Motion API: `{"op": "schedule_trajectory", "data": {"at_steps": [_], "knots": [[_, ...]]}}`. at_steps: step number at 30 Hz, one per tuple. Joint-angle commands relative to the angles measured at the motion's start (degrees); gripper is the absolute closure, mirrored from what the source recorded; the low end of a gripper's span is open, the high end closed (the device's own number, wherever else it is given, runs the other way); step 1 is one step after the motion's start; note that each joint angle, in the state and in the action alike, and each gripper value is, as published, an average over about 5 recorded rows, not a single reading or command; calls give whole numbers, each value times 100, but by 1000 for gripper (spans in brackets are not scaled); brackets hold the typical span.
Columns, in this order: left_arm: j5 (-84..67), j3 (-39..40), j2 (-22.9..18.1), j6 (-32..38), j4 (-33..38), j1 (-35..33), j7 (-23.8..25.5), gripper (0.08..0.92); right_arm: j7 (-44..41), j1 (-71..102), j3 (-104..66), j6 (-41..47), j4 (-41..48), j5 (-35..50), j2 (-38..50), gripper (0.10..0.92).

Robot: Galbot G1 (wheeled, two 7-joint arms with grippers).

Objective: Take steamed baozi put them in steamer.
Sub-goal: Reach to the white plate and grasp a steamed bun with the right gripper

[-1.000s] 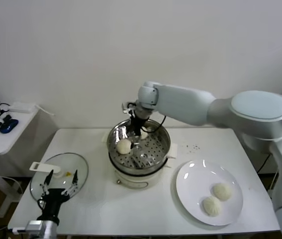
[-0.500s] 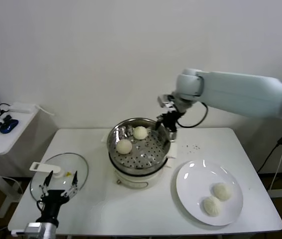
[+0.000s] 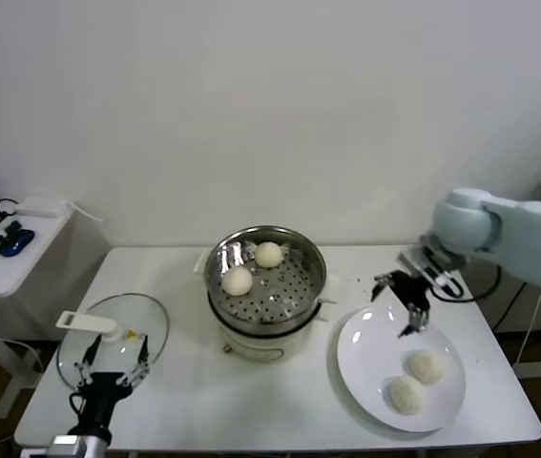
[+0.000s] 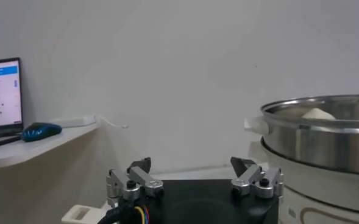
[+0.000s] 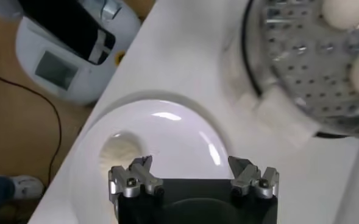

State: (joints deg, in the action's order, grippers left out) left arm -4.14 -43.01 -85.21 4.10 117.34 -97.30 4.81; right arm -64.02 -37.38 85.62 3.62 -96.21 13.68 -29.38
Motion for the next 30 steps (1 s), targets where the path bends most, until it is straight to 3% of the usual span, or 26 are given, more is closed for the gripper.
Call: {"op": "schedule_trajectory", "data": {"at_steps": [1, 10, 19, 30], "knots": [[16, -3, -26, -5, 9, -52, -3, 177, -46, 1798, -1100, -498, -506, -1350, 1108, 203], [61, 6, -60, -13, -19, -71, -2, 177, -95, 2696, -1629, -570, -368, -1743, 1333, 203], [72, 6, -64, -19, -46, -74, -2, 177, 126, 3269, -1952, 320, 174, -853, 1025, 203], [49, -11, -62, -21, -131, -37, -1, 177, 266, 3256, -1913, 463, 677, -807, 415, 203]]}}
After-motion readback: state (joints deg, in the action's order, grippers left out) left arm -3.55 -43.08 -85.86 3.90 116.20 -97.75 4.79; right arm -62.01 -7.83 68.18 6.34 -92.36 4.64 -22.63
